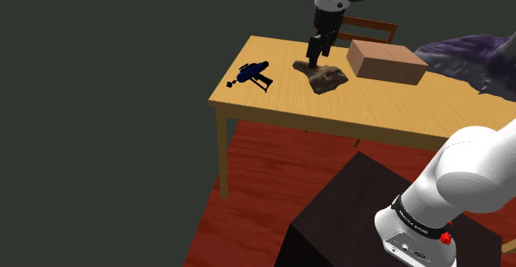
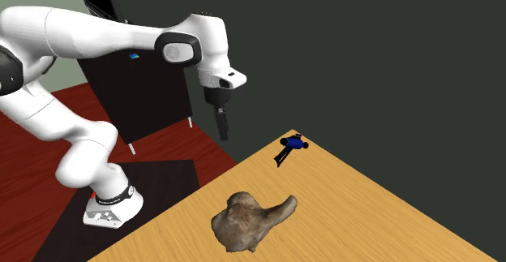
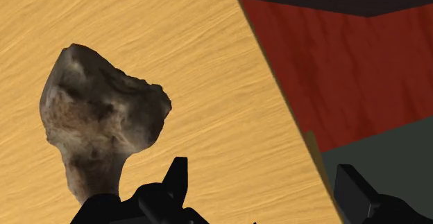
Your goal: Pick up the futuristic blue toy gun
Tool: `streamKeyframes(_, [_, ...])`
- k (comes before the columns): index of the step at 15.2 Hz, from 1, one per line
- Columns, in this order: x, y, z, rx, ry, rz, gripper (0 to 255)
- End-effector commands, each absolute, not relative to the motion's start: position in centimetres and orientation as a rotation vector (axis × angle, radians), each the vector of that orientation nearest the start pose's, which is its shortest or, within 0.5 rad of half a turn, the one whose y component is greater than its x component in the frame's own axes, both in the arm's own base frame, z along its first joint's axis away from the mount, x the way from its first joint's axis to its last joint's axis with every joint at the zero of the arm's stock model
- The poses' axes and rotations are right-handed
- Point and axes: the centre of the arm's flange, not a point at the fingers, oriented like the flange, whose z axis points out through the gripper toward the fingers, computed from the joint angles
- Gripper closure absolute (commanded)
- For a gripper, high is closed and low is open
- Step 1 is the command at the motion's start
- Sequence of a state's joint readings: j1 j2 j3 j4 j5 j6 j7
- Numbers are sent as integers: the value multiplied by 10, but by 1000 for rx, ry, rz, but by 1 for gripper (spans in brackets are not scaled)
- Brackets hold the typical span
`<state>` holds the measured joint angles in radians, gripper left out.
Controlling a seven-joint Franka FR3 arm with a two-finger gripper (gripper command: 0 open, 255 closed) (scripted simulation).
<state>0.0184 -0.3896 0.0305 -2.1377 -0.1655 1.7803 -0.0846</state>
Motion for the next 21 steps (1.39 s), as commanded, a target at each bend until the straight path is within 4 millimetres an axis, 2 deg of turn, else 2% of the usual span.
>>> streamKeyframes(1, [469, 11, 564, -3307, -373, -19, 0])
streamKeyframes(8, [563, 31, 541, -3287, -720, 78, 0])
streamKeyframes(15, [648, 67, 510, -3224, -1066, 176, 0])
streamKeyframes(20, [702, 101, 483, -3155, -1307, 245, 0])
streamKeyframes(21, [702, 101, 478, -3155, -1307, 245, 0])
